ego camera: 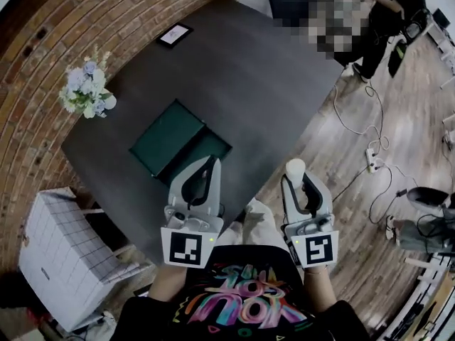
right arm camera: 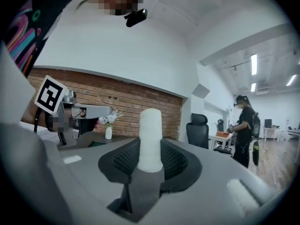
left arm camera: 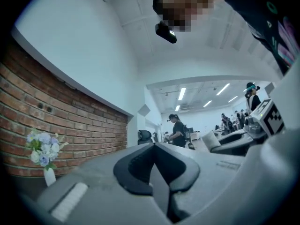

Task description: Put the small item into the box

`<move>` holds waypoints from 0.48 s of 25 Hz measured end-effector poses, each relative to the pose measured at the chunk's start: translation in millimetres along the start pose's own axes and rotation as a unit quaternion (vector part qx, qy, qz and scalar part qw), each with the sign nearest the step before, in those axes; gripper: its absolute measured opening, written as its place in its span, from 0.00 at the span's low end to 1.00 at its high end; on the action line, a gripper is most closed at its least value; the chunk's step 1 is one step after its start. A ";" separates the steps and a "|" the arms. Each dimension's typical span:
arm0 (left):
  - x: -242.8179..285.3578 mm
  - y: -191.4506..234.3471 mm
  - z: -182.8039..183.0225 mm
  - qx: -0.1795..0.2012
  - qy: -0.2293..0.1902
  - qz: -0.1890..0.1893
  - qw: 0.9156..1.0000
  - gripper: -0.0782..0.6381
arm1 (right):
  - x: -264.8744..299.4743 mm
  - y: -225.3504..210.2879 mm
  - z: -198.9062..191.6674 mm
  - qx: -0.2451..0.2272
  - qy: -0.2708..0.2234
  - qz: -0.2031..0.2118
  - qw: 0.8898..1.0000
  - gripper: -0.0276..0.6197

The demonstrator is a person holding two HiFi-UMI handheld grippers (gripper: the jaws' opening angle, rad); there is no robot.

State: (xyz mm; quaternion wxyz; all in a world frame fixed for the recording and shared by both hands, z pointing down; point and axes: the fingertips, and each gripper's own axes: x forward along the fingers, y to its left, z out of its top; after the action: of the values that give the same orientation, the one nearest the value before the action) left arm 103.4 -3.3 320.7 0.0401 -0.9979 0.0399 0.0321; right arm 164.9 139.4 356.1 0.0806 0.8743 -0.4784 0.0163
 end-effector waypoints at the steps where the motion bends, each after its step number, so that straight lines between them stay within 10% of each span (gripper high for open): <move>1: 1.8 11.1 -2.9 -0.002 0.007 0.025 1.000 0.11 | 16.2 0.5 1.0 -0.001 -0.002 0.024 1.000 0.25; 12: -15.8 102.7 7.4 0.013 0.011 0.299 0.954 0.11 | 159.6 24.4 32.5 -0.005 -0.045 0.275 0.960 0.25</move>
State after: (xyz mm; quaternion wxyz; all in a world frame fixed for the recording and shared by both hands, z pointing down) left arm 78.8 -103.5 306.5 0.0412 -0.9401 0.3368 0.0313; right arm 229.3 -11.7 343.9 0.0559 0.7082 -0.7038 -0.0041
